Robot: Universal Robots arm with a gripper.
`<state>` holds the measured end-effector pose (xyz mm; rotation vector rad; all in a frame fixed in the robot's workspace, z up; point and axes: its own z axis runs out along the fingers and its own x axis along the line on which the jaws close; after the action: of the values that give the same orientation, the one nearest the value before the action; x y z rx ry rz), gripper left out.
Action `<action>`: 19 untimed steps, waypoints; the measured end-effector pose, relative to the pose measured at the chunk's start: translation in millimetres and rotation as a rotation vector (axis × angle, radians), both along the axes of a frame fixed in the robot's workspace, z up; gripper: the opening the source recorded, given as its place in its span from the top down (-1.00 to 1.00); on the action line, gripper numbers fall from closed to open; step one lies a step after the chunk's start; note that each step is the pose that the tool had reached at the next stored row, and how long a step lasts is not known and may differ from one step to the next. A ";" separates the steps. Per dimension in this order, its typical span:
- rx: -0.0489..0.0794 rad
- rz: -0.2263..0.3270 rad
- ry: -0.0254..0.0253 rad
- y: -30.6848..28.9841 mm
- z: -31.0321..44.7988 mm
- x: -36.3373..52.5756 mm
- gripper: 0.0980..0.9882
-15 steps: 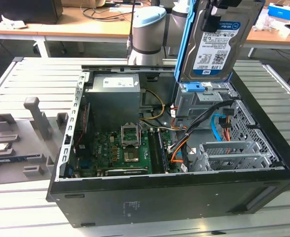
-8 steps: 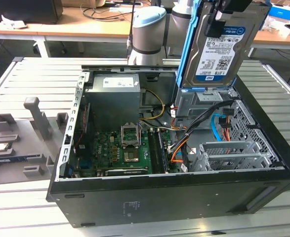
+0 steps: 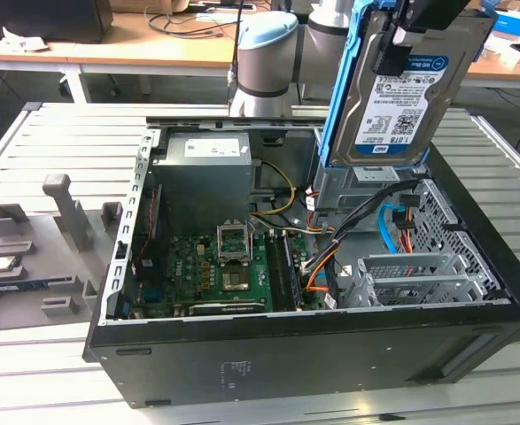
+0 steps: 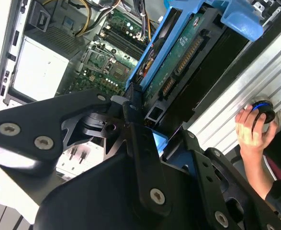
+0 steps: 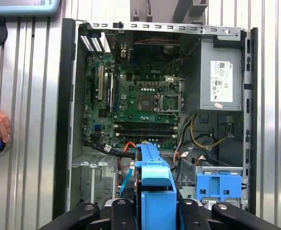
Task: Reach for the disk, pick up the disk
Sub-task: 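Pick up the disk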
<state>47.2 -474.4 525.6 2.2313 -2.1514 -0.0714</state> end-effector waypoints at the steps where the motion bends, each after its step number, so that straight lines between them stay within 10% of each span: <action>1: 0.000 0.000 0.0000 -1.4 0.0 0.0 0.40; 19: 0.000 0.000 0.0000 -33.9 0.0 0.0 0.40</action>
<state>47.2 -508.3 525.7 2.2311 -2.1514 -0.0713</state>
